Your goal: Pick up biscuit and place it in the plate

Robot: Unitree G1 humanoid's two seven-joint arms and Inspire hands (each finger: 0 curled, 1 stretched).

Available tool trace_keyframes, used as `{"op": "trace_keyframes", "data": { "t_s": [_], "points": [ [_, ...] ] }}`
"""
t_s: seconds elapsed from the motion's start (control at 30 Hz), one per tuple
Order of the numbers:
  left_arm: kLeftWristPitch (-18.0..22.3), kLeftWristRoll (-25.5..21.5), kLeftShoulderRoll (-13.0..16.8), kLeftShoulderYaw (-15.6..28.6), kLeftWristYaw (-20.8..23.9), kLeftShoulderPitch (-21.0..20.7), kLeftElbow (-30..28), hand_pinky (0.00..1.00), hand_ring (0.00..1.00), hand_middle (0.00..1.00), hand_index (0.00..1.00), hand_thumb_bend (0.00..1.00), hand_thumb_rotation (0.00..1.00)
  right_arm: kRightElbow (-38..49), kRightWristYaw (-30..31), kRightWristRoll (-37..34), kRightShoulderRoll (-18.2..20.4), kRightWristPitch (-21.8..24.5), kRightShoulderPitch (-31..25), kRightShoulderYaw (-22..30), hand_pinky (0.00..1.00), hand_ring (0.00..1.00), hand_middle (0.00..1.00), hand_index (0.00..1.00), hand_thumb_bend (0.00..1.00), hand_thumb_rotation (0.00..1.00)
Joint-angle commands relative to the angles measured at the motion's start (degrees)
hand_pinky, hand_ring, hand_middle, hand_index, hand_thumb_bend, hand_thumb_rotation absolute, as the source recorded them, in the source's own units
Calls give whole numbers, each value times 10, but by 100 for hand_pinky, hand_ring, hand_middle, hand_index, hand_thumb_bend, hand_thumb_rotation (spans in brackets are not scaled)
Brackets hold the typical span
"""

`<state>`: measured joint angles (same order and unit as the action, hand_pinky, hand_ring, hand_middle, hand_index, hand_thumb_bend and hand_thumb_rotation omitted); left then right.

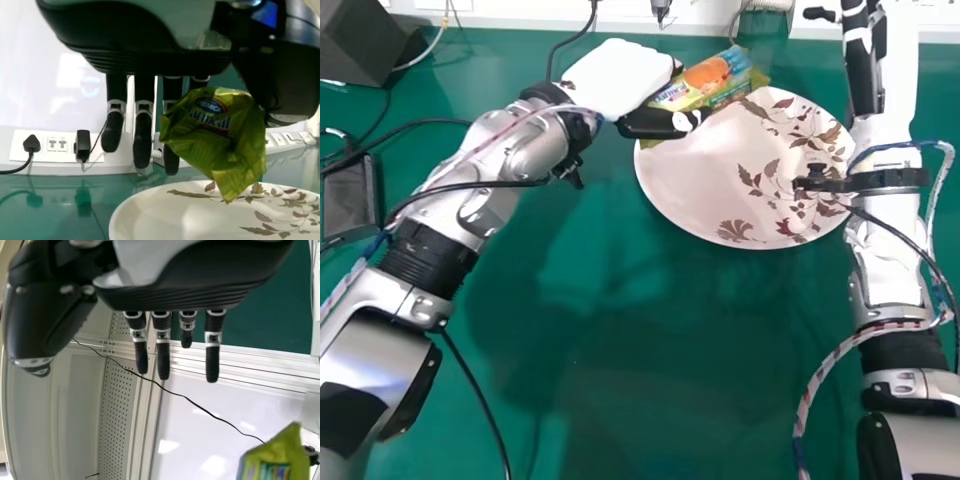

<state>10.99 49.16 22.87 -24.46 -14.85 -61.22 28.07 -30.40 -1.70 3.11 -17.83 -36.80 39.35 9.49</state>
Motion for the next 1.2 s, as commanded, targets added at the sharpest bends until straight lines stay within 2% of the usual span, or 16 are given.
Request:
{"op": "trace_keyframes", "data": {
  "t_s": [0.0,0.2,0.5,0.93,1.17],
  "points": [
    [-1,5,-4,-9,13,-19,9,20,26,43,51,52,0,-6,2,-4,1,-9,6,-1,59,76,77,81,89,16],
    [19,18,-8,-28,32,-37,44,21,27,43,51,52,0,-5,3,-7,3,-9,7,-2,60,76,78,81,88,16],
    [48,23,-24,-53,54,-79,135,22,28,43,51,52,0,-7,4,-5,2,-11,7,-2,61,75,79,82,88,18],
    [56,35,-52,-86,99,-137,259,22,29,44,51,52,0,-6,5,-4,2,-2,8,-4,60,75,78,81,88,17],
    [55,37,-69,-102,110,-164,318,21,26,43,51,52,0,-11,11,-7,-1,5,10,-5,60,76,79,82,86,18]
  ]
}}
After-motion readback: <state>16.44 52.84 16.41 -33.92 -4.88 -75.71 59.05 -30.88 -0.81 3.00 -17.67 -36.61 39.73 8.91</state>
